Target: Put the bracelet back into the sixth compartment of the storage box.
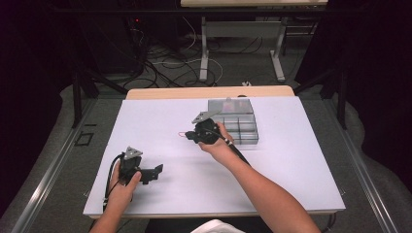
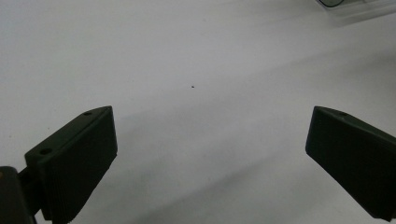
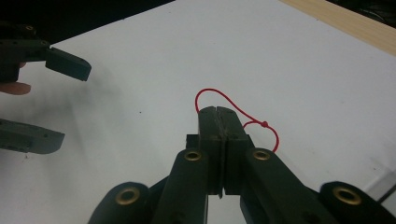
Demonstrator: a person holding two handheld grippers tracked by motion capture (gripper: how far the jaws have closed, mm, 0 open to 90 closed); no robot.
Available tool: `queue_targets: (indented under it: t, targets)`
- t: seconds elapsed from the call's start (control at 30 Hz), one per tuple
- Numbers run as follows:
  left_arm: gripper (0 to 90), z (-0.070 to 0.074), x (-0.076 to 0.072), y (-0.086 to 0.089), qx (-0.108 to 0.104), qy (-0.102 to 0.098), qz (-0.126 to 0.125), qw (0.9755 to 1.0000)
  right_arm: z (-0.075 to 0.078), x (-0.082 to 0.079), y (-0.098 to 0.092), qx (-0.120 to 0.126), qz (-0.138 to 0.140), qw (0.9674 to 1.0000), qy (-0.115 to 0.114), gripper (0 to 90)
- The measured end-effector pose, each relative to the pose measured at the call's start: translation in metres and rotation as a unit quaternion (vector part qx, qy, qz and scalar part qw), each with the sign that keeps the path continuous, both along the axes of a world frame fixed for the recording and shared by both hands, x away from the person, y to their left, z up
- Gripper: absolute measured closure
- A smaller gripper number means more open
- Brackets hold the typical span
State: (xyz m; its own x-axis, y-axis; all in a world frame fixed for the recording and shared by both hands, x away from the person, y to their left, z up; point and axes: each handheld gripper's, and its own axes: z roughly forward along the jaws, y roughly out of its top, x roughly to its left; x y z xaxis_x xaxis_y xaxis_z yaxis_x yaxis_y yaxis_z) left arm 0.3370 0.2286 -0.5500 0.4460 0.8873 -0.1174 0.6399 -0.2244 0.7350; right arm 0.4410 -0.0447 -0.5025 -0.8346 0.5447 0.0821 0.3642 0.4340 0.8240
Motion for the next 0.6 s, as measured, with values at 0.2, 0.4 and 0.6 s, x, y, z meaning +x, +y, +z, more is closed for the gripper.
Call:
queue_targets:
  t: [0.2, 0.4, 0.6]
  targets:
    - [2.4, 0.0, 0.0, 0.0, 0.0, 0.0, 0.001, 1.0, 0.003, 0.004, -0.011, -0.002, -0.013, 0.9999, -0.003, 90.0]
    - [2.4, 0.0, 0.0, 0.0, 0.002, 0.001, -0.002, 1.0, 0.005, 0.008, -0.022, -0.002, -0.027, 0.9996, -0.001, 90.0]
    - [2.4, 0.0, 0.0, 0.0, 0.0, -0.001, 0.0, 1.0, 0.007, 0.013, -0.036, -0.006, -0.041, 0.9991, 0.002, 90.0]
